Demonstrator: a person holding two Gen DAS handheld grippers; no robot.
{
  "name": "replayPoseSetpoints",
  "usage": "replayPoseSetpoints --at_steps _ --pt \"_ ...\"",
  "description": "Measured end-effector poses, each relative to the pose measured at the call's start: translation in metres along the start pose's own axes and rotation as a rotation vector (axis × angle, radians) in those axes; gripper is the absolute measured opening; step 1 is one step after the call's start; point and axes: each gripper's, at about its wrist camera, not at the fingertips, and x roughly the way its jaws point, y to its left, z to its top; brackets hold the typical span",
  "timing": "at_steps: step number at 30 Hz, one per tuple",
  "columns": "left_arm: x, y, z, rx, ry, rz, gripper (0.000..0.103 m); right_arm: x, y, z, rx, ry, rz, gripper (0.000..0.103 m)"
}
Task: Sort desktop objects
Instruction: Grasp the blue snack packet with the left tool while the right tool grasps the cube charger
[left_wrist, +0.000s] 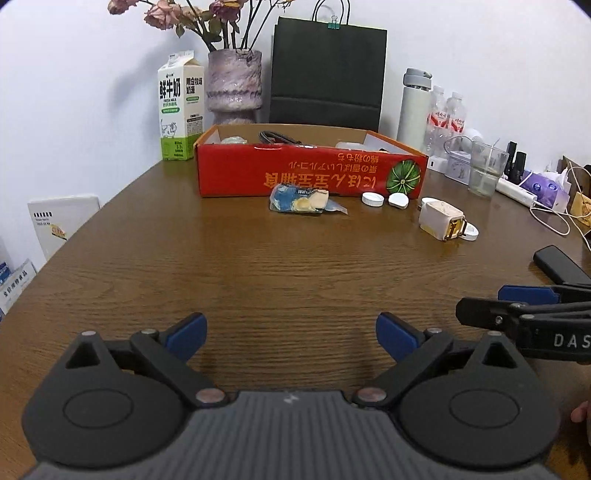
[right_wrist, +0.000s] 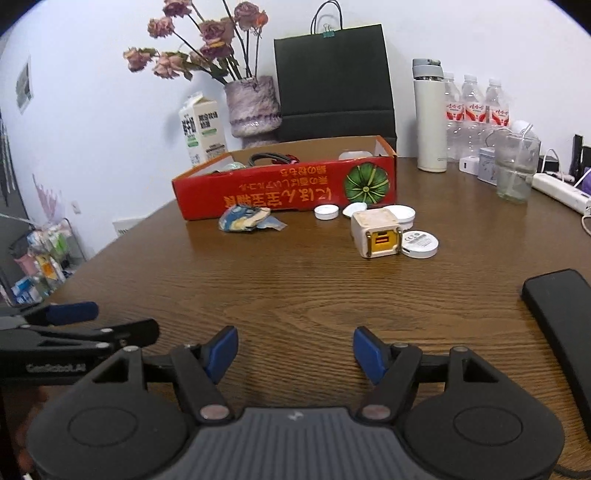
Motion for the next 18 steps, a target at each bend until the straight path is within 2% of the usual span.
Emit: replayPoseSetpoints --at_steps 6,9,14,18 --pt "0.0 -0.006 0.0 0.029 0.0 0.022 0.101 0.004 0.005 0.002 -0.028 0.027 -0.026 0.069" --pt "0.0 -0.005 0.009 0.043 -0.016 0.003 0.101 0.004 0.003 0.014 -0.045 0.025 -0.045 0.069" --pt "0.02 -0.002 0.051 0.047 -0.043 -0.028 0.1 0.017 -0.01 0.051 -0.101 -0.043 -0.148 0.069" --pt "0.052 -0.004 0.093 0.066 -0.055 -0.043 0.098 0.046 -0.028 0.081 -0.076 -0.047 -0.144 0.068"
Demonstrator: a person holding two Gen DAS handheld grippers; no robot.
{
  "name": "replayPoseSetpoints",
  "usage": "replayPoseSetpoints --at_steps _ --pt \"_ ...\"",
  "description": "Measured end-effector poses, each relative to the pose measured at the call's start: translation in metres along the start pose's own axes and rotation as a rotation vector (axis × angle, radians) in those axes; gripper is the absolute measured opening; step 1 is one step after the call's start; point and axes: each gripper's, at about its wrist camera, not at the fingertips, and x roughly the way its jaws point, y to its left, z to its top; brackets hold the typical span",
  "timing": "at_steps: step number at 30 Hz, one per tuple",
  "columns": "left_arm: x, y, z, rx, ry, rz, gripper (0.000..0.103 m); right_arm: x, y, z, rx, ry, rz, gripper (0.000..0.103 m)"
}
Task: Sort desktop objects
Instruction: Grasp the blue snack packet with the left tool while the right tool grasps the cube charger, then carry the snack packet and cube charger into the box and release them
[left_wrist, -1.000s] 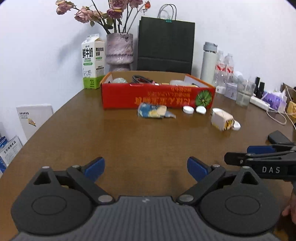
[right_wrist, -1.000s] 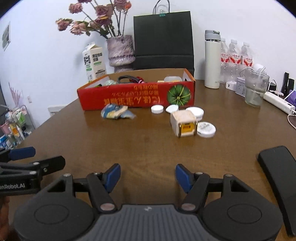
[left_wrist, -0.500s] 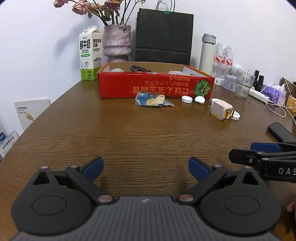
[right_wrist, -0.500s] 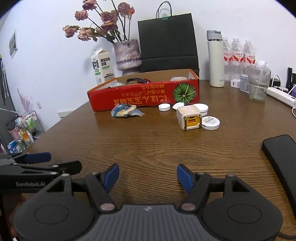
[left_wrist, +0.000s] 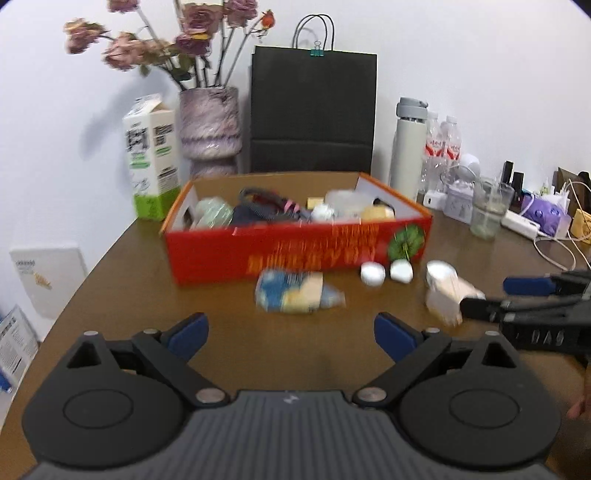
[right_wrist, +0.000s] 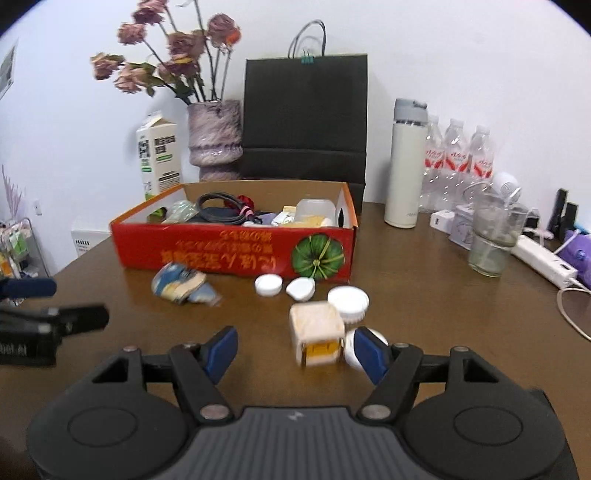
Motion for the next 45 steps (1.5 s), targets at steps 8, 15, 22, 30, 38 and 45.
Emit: replayPoseSetpoints --at_steps 8,15,22,30,38,45 --pt "0.095 -0.003 0.023 0.011 0.128 -0.041 0.075 0.054 0.0 0.013 -0.036 0.065 -0.02 0.055" --pt "0.114 -0.003 0.014 0.022 0.116 -0.035 0.035 0.068 0.007 0.003 -0.083 0.105 -0.019 0.038" --pt "0.092 -0.004 0.004 0.001 0.096 -0.077 0.004 0.053 0.017 -0.001 -0.085 0.072 0.035 0.038" --pt "0.019 -0.003 -0.005 -0.03 -0.007 -0.098 0.002 0.012 0.017 -0.002 -0.016 0.011 0.066 0.038" --pt "-0.023 0.027 0.057 -0.093 -0.188 -0.116 0.002 -0.027 0.021 0.039 0.001 -0.112 0.155 0.038" --pt "0.046 0.064 0.144 -0.149 -0.114 -0.126 0.003 0.032 0.039 0.128 0.022 -0.114 0.272 0.038"
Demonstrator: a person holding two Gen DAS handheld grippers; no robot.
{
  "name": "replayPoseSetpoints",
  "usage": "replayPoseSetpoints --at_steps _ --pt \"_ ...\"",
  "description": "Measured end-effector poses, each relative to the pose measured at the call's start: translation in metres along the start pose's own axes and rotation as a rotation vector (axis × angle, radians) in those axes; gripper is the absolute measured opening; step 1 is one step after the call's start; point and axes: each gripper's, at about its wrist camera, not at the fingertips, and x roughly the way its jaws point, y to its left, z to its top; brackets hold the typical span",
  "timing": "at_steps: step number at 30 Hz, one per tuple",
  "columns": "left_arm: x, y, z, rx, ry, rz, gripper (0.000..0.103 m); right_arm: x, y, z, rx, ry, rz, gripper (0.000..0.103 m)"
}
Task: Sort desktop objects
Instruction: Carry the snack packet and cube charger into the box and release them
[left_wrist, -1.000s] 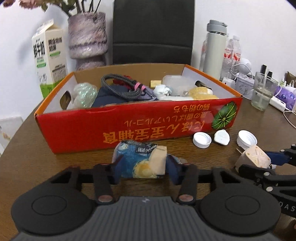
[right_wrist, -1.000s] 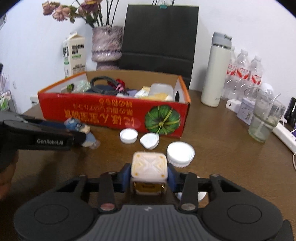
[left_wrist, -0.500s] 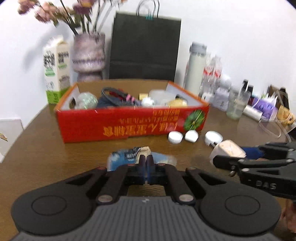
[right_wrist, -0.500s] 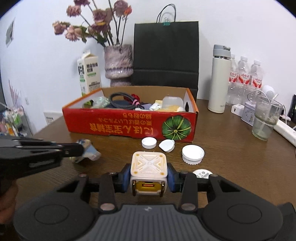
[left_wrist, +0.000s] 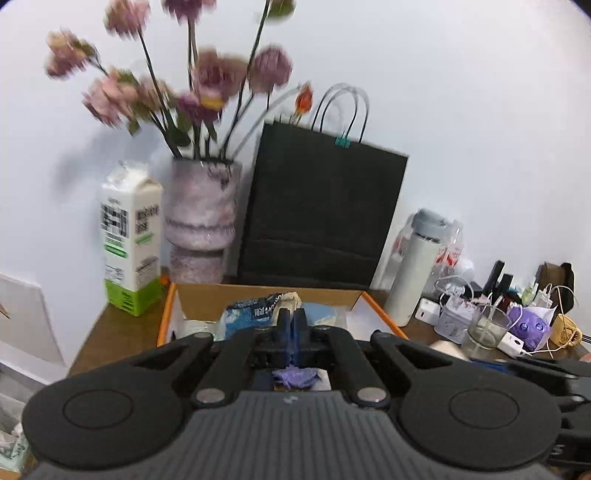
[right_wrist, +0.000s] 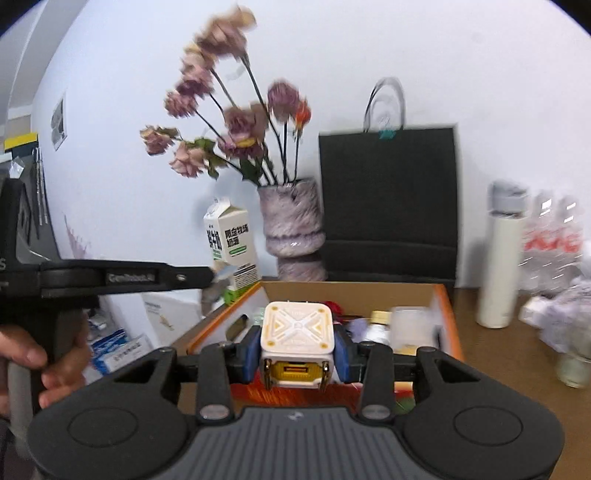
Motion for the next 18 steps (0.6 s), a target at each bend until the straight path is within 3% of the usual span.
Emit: replayPoseSetpoints --at_steps 3,7,11,13,15,17,18 --pt "0.045 0.013 0.005 -0.004 0.08 0.062 0.003 0.057 -0.004 0.016 0.012 0.09 -0.023 0.038" --pt "0.094 0.036 -0.006 -0.087 0.225 0.123 0.003 0.128 -0.015 0.016 0.073 0.264 -0.04 0.038" --pt "0.119 0.042 -0.022 -0.063 0.318 0.157 0.006 0.169 -0.006 -0.002 0.035 0.411 -0.129 0.038" --pt "0.117 0.043 -0.025 -0.072 0.326 0.152 0.009 0.183 -0.005 -0.012 0.04 0.484 -0.137 0.038" --pt "0.107 0.045 -0.021 -0.076 0.308 0.141 0.023 0.181 -0.007 -0.012 0.074 0.509 -0.108 0.041" --pt "0.092 0.043 -0.014 -0.057 0.275 0.135 0.046 0.162 -0.013 -0.003 0.128 0.445 -0.052 0.046" --pt "0.086 0.041 -0.009 -0.042 0.257 0.135 0.047 0.151 -0.018 0.003 0.165 0.407 -0.026 0.046"
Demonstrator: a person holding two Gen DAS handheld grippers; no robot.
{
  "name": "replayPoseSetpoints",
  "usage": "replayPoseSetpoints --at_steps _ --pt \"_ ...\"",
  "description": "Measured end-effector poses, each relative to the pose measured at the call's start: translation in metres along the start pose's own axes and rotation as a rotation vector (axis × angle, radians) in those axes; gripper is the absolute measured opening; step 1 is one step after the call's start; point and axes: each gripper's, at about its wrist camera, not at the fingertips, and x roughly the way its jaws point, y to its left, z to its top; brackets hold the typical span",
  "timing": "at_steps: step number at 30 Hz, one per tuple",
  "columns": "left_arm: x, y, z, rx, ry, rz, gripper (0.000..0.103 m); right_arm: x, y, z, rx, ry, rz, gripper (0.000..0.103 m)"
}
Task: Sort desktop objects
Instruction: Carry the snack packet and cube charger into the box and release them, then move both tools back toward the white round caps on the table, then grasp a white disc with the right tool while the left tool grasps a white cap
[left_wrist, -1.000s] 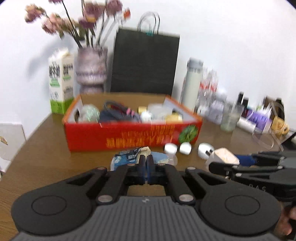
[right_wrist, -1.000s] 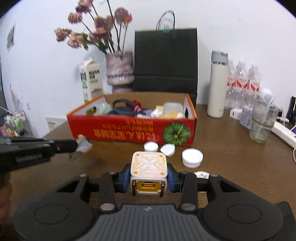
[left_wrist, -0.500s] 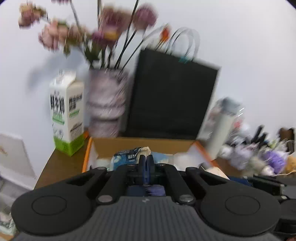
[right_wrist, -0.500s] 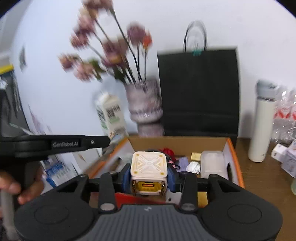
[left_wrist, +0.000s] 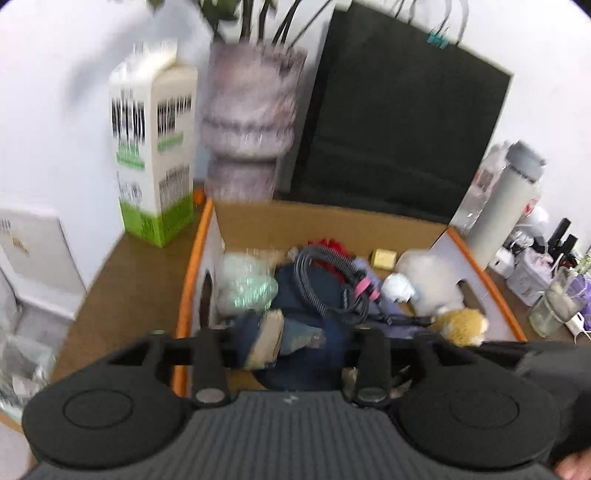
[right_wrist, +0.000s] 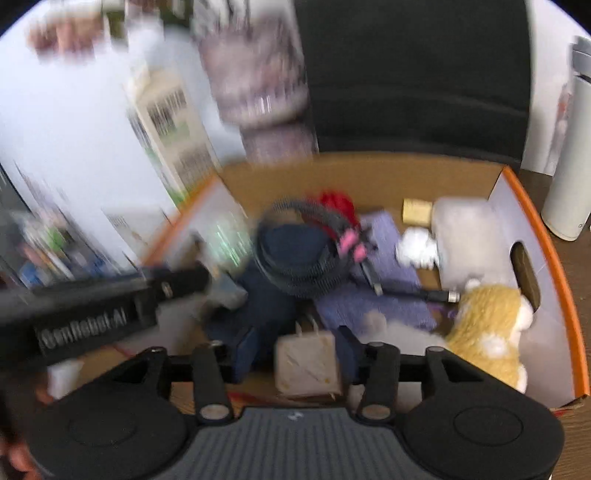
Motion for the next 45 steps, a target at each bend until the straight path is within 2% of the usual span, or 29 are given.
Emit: replayPoseSetpoints --at_steps 1,3,4,5,8,11,13,14,17,20,21,23,25,28,31,34,37,40,45 --pt "-0.009 -0.001 0.004 0.01 -0.026 0.001 0.051 -0.012 -0.004 0.003 0.02 -0.025 0.018 0.047" --pt "-0.023 -0.005 0.013 0.015 -0.049 0.017 0.07 -0.036 -0.006 0.01 0.008 -0.065 -0.007 0.047" --pt "-0.03 -0.007 0.017 0.009 -0.061 0.027 0.091 -0.047 -0.006 0.013 -0.01 -0.082 -0.039 0.048" --pt "-0.037 -0.009 0.019 0.006 -0.075 0.038 0.099 -0.057 -0.006 0.016 -0.023 -0.096 -0.066 0.05" --pt "-0.051 -0.021 0.019 0.048 -0.064 0.043 0.103 -0.087 -0.011 0.018 -0.046 -0.132 -0.112 0.06" --pt "-0.069 -0.033 0.004 0.064 -0.063 0.077 0.103 -0.11 -0.018 0.012 -0.08 -0.155 -0.14 0.066" --pt "-0.087 -0.035 -0.019 0.091 -0.099 0.061 0.103 -0.125 -0.03 -0.001 -0.086 -0.189 -0.163 0.074" --pt "-0.094 -0.035 -0.03 0.115 -0.112 0.053 0.103 -0.13 -0.036 -0.007 -0.076 -0.199 -0.178 0.075" --pt "-0.109 -0.038 -0.067 0.147 -0.134 0.126 0.103 -0.144 -0.056 -0.037 -0.041 -0.213 -0.219 0.075" --pt "-0.129 -0.035 -0.112 0.076 -0.165 0.149 0.103 -0.154 -0.06 -0.082 -0.064 -0.267 -0.249 0.075" --pt "-0.136 -0.035 -0.137 0.045 -0.177 0.132 0.103 -0.158 -0.059 -0.102 -0.077 -0.298 -0.259 0.075" --pt "-0.144 -0.038 -0.179 0.059 -0.18 0.064 0.103 -0.162 -0.06 -0.143 -0.083 -0.325 -0.272 0.075" --pt "-0.145 -0.046 -0.212 0.072 -0.149 0.061 0.103 -0.161 -0.06 -0.179 -0.063 -0.306 -0.283 0.075" --pt "-0.148 -0.058 -0.243 0.09 -0.111 0.077 0.103 -0.16 -0.06 -0.217 -0.012 -0.279 -0.272 0.075" --pt "-0.156 -0.068 -0.256 0.127 -0.12 0.066 0.103 -0.159 -0.062 -0.238 0.013 -0.268 -0.275 0.073" --pt "-0.156 -0.068 -0.254 0.136 -0.137 0.073 0.103 -0.158 -0.065 -0.244 0.014 -0.276 -0.286 0.073" --pt "-0.144 -0.07 -0.243 0.119 -0.13 0.067 0.103 -0.148 -0.07 -0.232 0.007 -0.26 -0.322 0.072" --pt "-0.134 -0.078 -0.231 0.12 -0.13 0.058 0.103 -0.138 -0.084 -0.213 0.045 -0.281 -0.326 0.072" --pt "-0.118 -0.095 -0.218 0.143 -0.149 -0.001 0.103 -0.109 -0.097 -0.186 0.047 -0.221 -0.359 0.06"
